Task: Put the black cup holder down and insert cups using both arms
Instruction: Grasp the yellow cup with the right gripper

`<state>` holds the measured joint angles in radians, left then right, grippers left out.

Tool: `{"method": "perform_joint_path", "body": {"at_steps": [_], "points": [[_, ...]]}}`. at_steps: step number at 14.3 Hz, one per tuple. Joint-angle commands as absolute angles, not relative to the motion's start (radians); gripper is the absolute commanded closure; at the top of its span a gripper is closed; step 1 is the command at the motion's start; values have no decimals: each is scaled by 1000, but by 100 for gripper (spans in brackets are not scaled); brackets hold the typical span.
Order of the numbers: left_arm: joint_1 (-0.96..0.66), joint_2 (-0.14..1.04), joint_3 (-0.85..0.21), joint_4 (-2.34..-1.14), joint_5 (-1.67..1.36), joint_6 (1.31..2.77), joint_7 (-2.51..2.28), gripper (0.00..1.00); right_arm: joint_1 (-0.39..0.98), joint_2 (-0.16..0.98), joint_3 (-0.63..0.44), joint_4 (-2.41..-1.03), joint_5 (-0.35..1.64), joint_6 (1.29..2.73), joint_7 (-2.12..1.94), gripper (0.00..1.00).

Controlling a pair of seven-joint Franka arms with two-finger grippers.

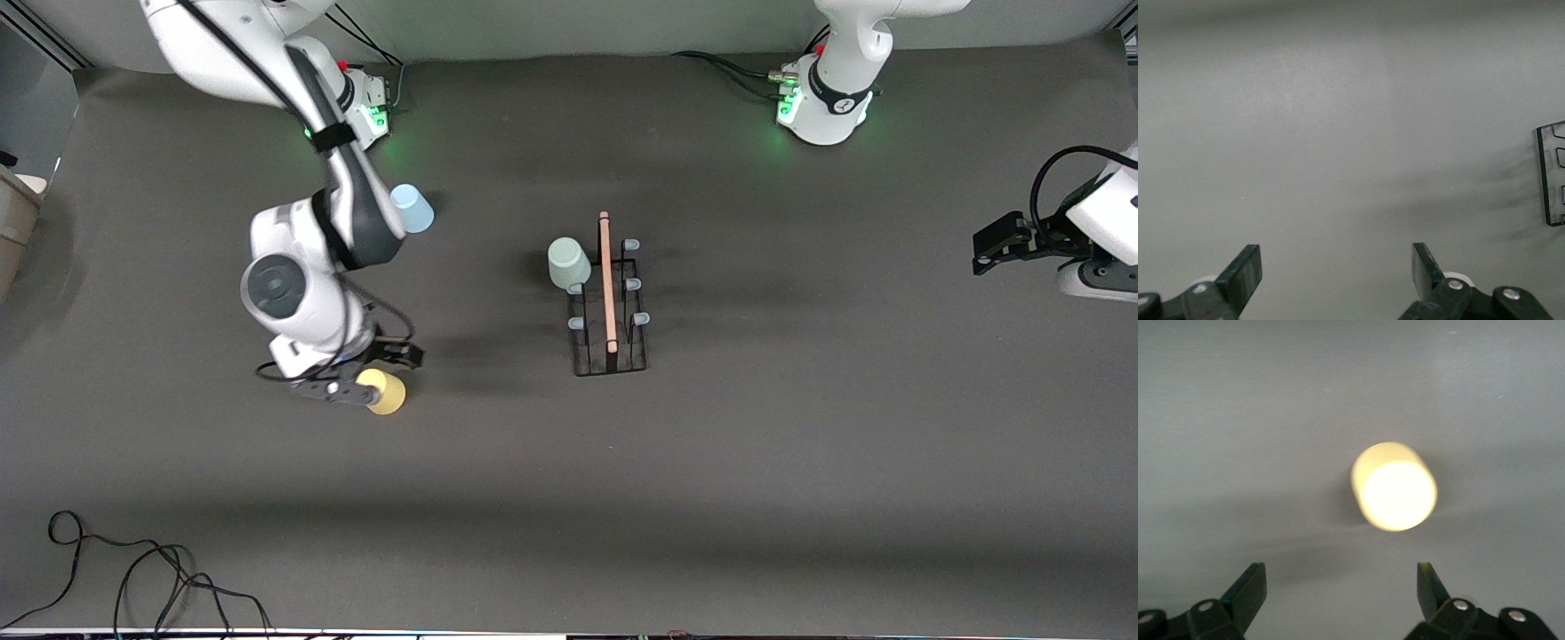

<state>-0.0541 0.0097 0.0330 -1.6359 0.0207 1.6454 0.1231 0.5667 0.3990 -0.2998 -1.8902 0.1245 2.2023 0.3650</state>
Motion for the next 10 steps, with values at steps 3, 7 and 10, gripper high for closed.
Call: {"method": "perform_joint_path", "body": {"at_steps": [3,7,10], "points": [[-54,26,35,-1605,34,1646,130,0,528,475,-295,-1888,129,2278,275,0],[-54,28,35,-1603,43,1651,130,0,523,535,-293,-1908,130,2374,250,0],[-48,70,37,-1603,44,1692,126,0,525,560,-290,-1913,185,2411,236,20]]}}
